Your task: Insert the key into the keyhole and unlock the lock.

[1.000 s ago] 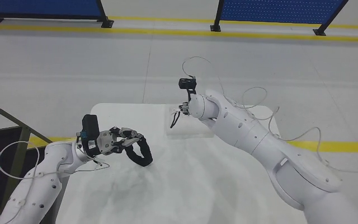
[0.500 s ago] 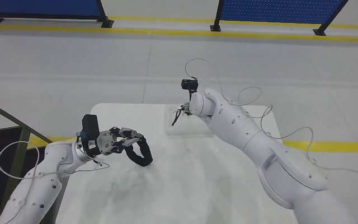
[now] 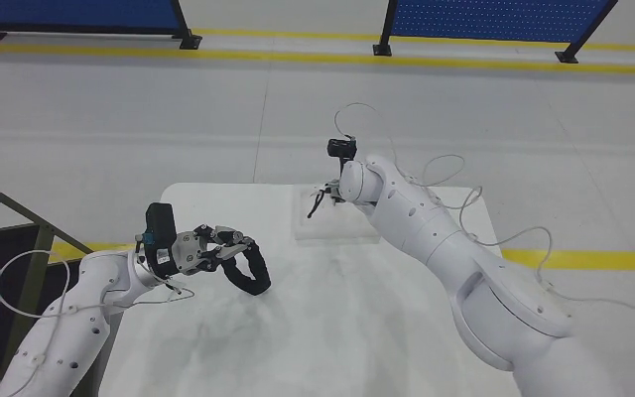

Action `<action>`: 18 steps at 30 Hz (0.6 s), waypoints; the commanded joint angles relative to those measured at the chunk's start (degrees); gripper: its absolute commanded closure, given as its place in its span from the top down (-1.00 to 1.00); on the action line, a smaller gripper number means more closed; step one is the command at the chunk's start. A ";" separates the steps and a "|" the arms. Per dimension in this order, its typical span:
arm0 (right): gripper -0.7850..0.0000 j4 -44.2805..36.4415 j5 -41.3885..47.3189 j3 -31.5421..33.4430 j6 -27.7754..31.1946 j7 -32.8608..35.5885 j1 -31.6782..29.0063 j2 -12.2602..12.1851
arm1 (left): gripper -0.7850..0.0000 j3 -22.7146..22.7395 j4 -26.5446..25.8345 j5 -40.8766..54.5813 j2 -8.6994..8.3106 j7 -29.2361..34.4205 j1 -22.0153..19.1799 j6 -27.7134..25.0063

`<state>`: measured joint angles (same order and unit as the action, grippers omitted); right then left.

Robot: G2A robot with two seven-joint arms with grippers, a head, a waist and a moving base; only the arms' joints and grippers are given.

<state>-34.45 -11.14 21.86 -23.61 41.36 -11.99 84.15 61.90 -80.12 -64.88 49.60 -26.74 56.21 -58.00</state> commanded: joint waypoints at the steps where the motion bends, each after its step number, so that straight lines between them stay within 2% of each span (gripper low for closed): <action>1: -1.00 0.57 -0.15 0.36 0.22 -0.10 -0.08 0.20 | -1.00 0.00 0.00 0.00 0.00 0.00 0.00 0.00; 18: -1.00 4.37 -1.69 3.53 1.31 -1.08 -0.30 1.76 | -1.00 0.00 0.00 0.00 0.00 0.00 0.00 0.00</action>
<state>-30.12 -12.69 25.21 -22.36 40.30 -12.37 85.87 61.90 -80.12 -64.88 49.60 -26.74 56.21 -58.00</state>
